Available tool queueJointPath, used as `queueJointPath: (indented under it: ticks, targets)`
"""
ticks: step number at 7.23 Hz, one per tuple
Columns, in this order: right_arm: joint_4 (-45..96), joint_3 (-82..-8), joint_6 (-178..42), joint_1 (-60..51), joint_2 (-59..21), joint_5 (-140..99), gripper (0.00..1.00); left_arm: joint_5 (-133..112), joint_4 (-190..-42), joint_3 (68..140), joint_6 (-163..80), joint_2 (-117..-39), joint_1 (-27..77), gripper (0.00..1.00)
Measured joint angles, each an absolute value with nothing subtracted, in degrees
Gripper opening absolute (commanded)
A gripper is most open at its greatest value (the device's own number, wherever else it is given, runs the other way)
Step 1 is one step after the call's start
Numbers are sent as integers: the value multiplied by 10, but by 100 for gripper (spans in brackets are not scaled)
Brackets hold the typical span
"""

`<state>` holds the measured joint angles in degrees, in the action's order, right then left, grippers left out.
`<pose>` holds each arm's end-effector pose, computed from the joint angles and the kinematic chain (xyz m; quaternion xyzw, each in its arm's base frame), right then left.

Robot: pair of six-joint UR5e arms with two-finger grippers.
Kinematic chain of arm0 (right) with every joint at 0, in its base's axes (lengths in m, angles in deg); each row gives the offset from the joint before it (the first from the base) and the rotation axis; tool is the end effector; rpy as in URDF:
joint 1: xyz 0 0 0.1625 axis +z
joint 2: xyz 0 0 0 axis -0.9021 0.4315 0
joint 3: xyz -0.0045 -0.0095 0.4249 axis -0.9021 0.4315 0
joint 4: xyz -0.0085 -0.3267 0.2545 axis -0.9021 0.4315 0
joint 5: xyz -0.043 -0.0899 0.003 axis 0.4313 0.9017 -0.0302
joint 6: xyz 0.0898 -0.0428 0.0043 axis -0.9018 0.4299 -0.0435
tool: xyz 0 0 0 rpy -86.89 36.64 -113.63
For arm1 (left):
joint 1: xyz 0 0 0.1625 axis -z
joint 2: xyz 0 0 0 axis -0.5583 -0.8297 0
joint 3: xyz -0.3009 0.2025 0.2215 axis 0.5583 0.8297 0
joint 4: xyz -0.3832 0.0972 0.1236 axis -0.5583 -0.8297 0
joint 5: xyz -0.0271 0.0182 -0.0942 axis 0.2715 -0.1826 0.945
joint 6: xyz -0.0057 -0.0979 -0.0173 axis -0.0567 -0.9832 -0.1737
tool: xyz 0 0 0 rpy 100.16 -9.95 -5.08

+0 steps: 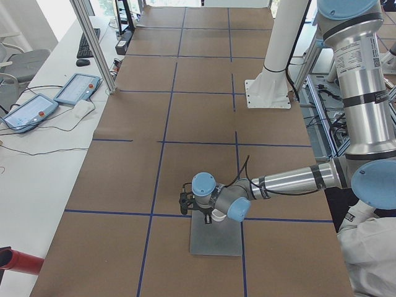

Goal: Place cup on laptop
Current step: 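Lower the mug onto the silver laptop lid and open the left gripper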

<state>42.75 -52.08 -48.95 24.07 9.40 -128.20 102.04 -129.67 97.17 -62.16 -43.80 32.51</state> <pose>0.0572 -0.4318 0.6468 -0.0112 -0.3478 -0.0283 0.9371 0.0918 -0.3707 0.7454 -0.0448 0.4001 -0.0326 0.9148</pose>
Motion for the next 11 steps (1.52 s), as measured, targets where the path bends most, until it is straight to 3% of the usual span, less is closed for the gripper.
queueJointPath:
  ticks: [5, 9, 11]
  targets:
    - [427, -521, -490, 241, 94, -1282, 100, 1021, -1279, 998, -572, -438, 377, 100]
    - [427, -521, -490, 241, 94, -1282, 100, 1020, -967, 1145, -348, -466, 529, 100]
    - [427, -521, -490, 241, 94, -1282, 100, 1019, -882, 1178, -295, -483, 562, 100]
